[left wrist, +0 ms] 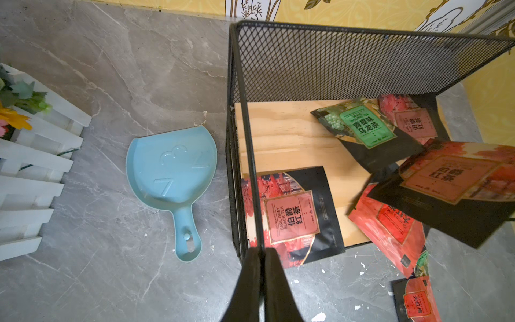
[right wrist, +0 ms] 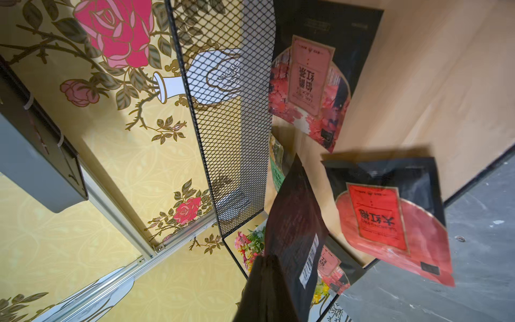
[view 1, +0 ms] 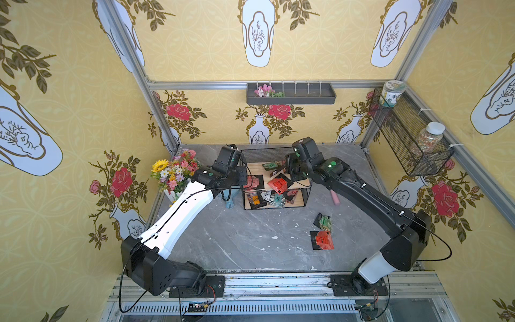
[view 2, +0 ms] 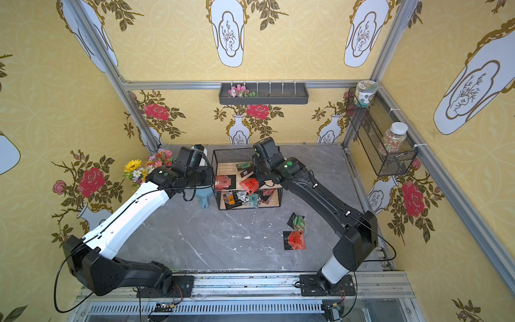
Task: Remove the tea bags from the shelf
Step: Pick up the tea bag from the shelf, then place the tea bag at the center of the board.
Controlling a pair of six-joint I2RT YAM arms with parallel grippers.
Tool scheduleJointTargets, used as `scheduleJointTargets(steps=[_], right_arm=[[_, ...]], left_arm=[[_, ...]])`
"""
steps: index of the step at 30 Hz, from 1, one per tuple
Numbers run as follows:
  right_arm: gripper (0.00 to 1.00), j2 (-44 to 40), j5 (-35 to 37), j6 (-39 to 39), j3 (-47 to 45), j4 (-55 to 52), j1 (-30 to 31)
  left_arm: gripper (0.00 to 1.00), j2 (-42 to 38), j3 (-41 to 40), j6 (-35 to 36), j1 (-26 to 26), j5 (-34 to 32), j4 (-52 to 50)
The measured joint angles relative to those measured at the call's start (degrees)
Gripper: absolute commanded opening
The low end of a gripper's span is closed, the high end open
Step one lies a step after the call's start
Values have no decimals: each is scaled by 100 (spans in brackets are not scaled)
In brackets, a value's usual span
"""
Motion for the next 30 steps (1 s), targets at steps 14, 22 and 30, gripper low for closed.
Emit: scheduleJointTargets(steps=[14,22,30], right_arm=[[0,-372,-61,-24,-33,68,46],[0,-905,-55,-278,-138,-72,66],[0,-2175,-798,-1587,-1987,439,-514]], left_arm=[[0,2,0,0,0,0,0],[0,15,11,0,0,0,-4],[0,11,11,0,0,-2,-4]])
